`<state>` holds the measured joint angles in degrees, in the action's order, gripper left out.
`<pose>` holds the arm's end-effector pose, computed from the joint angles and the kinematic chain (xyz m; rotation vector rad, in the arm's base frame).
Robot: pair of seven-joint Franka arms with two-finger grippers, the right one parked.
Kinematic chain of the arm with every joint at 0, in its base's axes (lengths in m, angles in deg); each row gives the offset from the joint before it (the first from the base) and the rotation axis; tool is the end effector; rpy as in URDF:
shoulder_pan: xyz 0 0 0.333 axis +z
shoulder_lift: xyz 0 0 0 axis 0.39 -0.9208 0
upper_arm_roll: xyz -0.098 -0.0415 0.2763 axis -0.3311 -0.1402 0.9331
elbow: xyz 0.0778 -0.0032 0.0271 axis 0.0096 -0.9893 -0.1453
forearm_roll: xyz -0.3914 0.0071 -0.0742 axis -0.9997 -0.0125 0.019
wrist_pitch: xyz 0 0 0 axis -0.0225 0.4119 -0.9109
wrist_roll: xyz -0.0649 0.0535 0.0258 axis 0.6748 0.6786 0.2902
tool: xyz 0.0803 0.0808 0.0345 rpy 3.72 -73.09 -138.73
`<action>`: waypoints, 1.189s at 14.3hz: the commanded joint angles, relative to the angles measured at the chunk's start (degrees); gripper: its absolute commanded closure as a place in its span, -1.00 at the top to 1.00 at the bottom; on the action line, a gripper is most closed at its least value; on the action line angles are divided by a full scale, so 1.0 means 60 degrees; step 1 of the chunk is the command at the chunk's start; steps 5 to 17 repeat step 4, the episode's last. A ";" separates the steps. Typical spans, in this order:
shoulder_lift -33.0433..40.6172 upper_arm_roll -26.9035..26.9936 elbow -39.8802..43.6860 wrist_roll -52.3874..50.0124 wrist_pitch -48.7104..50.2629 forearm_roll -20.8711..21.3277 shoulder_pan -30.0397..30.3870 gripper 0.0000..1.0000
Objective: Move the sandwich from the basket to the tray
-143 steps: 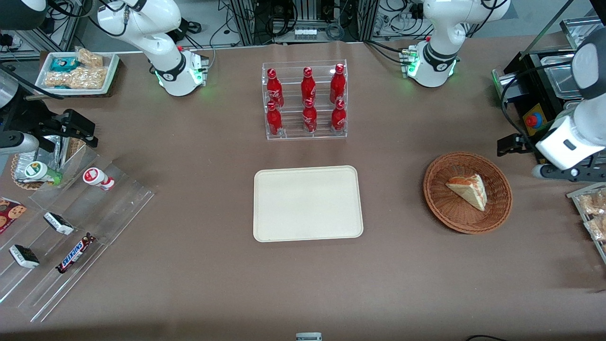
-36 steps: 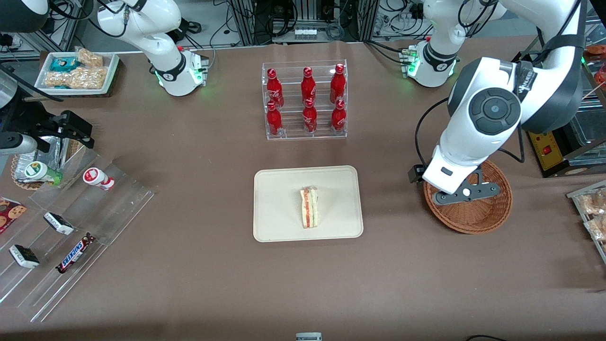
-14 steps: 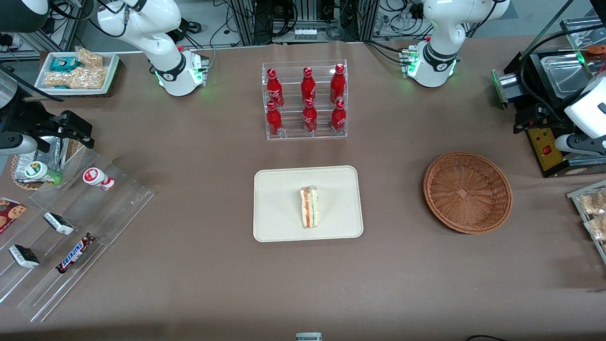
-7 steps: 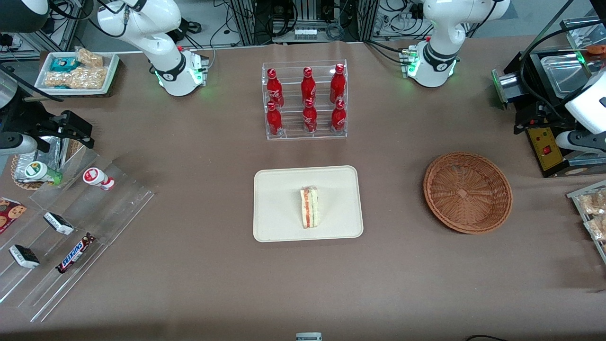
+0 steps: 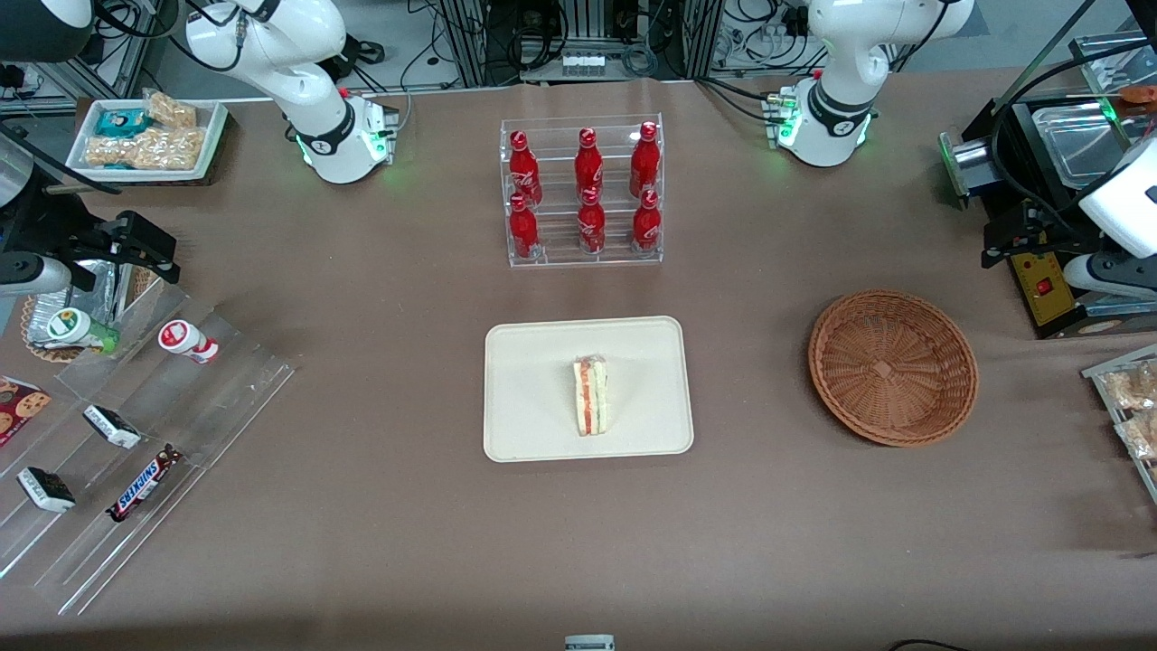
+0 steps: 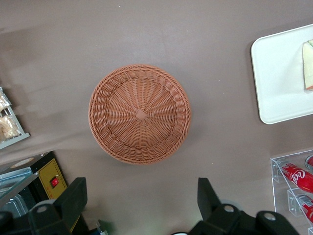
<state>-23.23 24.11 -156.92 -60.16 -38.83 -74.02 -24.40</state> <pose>0.5633 -0.0115 0.5869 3.1179 -0.3287 -0.0931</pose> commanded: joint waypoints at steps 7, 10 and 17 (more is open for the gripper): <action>0.0111 0.0040 -0.0104 0.0181 -0.0168 0.0015 -0.0066 1.00; 0.0111 0.0040 -0.0104 0.0181 -0.0168 0.0015 -0.0066 1.00; 0.0111 0.0040 -0.0104 0.0181 -0.0168 0.0015 -0.0066 1.00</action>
